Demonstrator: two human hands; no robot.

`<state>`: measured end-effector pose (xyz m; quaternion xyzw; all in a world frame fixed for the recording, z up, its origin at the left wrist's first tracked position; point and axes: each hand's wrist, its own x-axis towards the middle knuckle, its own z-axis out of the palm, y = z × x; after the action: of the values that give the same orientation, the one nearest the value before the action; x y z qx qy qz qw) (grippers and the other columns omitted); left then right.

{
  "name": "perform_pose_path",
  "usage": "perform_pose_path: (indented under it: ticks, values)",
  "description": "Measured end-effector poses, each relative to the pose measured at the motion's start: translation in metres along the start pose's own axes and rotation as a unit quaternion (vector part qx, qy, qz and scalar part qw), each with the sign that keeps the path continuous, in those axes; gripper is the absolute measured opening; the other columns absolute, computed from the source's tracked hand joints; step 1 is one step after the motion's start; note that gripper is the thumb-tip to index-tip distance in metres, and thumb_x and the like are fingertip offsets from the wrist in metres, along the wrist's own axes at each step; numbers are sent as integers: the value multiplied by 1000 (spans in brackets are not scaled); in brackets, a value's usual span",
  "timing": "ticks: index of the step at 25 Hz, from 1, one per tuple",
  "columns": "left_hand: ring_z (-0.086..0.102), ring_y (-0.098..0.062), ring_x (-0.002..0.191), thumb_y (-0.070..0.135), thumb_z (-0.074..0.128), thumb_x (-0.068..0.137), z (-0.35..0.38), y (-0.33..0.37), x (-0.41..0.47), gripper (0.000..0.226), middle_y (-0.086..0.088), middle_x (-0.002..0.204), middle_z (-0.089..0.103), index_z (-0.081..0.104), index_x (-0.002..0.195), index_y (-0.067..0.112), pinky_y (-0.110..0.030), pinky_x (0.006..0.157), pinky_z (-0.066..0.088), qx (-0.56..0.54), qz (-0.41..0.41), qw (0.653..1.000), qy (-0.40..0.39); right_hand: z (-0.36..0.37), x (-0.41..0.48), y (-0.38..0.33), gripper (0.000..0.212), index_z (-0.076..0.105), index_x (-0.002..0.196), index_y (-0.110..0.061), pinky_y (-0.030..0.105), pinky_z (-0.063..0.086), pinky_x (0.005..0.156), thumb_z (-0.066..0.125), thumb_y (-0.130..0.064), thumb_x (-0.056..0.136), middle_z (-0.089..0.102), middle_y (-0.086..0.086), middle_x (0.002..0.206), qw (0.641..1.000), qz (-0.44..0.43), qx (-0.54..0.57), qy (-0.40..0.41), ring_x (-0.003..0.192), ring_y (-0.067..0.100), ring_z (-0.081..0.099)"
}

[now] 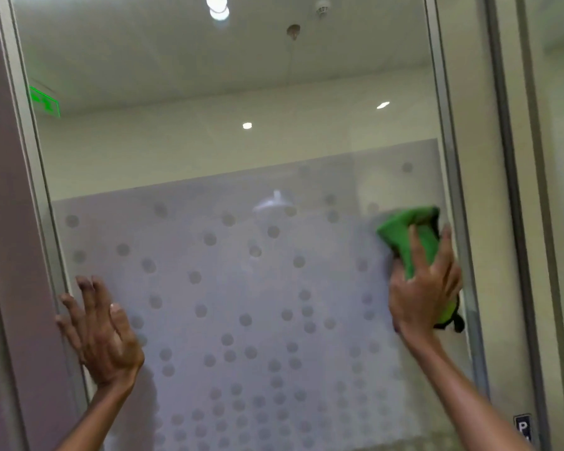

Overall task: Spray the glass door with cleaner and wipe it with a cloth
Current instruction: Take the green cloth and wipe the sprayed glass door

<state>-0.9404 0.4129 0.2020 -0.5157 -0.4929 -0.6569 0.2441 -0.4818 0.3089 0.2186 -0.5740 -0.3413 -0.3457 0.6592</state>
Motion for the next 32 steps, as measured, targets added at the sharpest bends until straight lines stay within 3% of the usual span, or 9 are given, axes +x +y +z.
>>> perform_pose_path:
  ticks: [3,5,9,14,19,25,32]
  values:
    - [10,-33,158,27,26,106,1,4,0,57,1,170,15,24,162,17,-46,127,-2,-6,6,1000,14,8,61,-24,52,51,149,-35,50,33,115,58,-32,98,36,7,164,998,58,29,7,140,39,41]
    - [12,-34,158,24,29,106,1,6,0,56,-2,169,19,27,160,14,-49,127,1,-8,5,1000,24,19,69,-55,51,51,149,-38,48,34,114,54,-32,98,36,4,165,998,46,32,14,138,37,43]
    - [13,-37,157,18,33,105,0,9,-1,54,-8,167,23,31,158,7,-51,127,4,0,11,1000,29,39,45,-130,56,53,148,-38,48,37,112,53,-29,93,37,6,164,998,-50,34,-3,135,35,46]
    - [13,-33,158,23,29,107,-1,3,0,53,-1,168,20,31,159,11,-51,128,4,-2,3,1000,19,63,-8,-230,68,49,150,-38,50,34,113,59,-23,85,34,8,166,987,-150,36,-56,140,35,44]
    - [10,-29,159,29,24,109,-3,3,1,53,1,170,19,28,161,17,-50,129,4,-16,9,1000,12,79,-61,-311,66,53,147,-38,49,29,111,58,-26,83,35,7,166,957,-266,41,-112,143,34,43]
    - [8,-27,159,26,31,108,-8,-7,1,56,2,170,18,20,162,21,-49,128,3,-15,27,999,-24,79,-82,-311,61,57,143,-37,49,35,107,61,-27,83,41,7,163,905,-403,9,-139,137,37,49]
    - [17,-21,158,26,28,109,-27,-52,9,53,1,168,26,27,161,19,-38,117,25,6,133,989,-69,71,-194,-252,54,65,135,-33,49,33,112,63,-22,83,45,6,160,904,-406,30,-131,141,33,44]
